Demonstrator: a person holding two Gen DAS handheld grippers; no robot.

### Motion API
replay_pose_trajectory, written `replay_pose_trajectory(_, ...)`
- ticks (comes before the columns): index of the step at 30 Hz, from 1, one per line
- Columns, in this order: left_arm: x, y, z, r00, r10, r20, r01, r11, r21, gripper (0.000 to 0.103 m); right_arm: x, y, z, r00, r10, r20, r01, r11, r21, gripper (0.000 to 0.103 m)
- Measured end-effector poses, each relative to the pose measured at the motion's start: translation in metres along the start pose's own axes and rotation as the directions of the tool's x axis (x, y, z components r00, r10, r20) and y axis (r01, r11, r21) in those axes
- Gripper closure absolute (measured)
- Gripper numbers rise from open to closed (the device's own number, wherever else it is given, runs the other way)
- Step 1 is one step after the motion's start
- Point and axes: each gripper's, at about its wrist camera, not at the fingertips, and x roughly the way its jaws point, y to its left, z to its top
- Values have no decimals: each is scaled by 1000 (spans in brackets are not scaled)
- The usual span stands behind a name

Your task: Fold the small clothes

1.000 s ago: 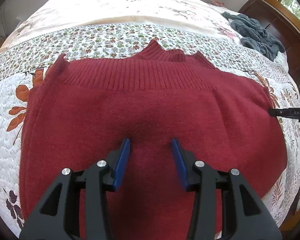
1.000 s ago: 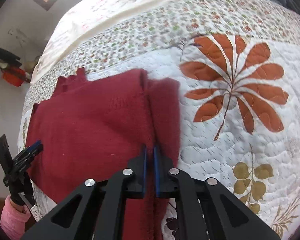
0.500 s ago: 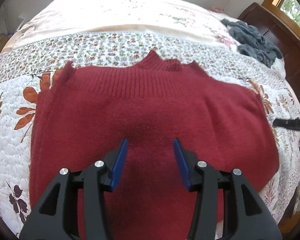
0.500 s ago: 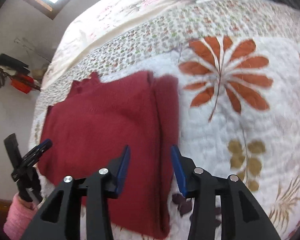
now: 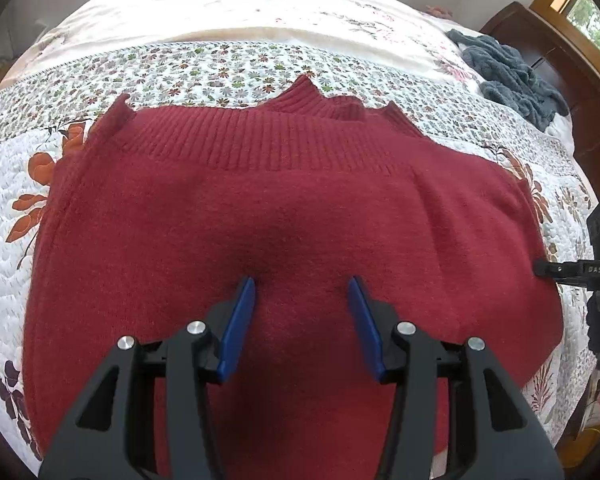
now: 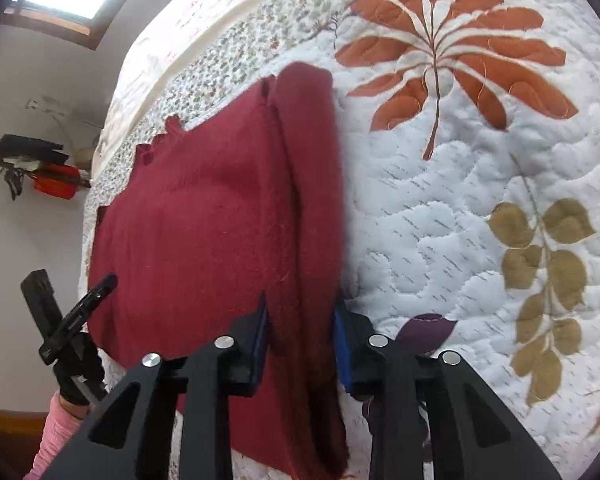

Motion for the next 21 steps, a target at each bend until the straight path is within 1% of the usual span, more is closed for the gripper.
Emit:
replay_pose_trajectory(2, 1, 0, 0, 1000, 0, -2, 0, 1000, 3, 54, 4, 2, 0, 1000, -3, 4, 3, 1000, -7, 81)
replay_pose_trajectory(4, 1, 0, 0, 1000, 2, -2, -2, 1000, 11, 54, 5, 3, -1, 1000, -7, 13, 7, 1000, -6, 83)
replay_pose_trajectory(7, 3, 0, 0, 1000, 0, 0, 0, 1000, 17, 54, 6, 4, -1, 1000, -23, 18, 23, 1000, 0, 85)
replay_pose_trajectory(12, -1, 3, 0, 1000, -12, 3, 12, 1000, -4, 54, -1, 12, -2, 999, -42, 20, 42, 999, 10, 87)
replay_pose_trajectory(15, -13, 6, 2, 999, -37, 14, 37, 999, -26, 53, -19, 33, -1, 999, -14, 49, 15, 1000, -15, 87)
replay_pose_trajectory(19, -30, 12, 3, 998, -48, 40, 49, 998, -33, 53, -36, 88, 2, 997, -12, 75, 21, 992, -125, 88)
replay_pose_trajectory(21, -36, 16, 4, 997, -50, 50, 52, 998, -39, 53, -35, 122, 3, 997, -32, 70, 45, 980, -192, 88)
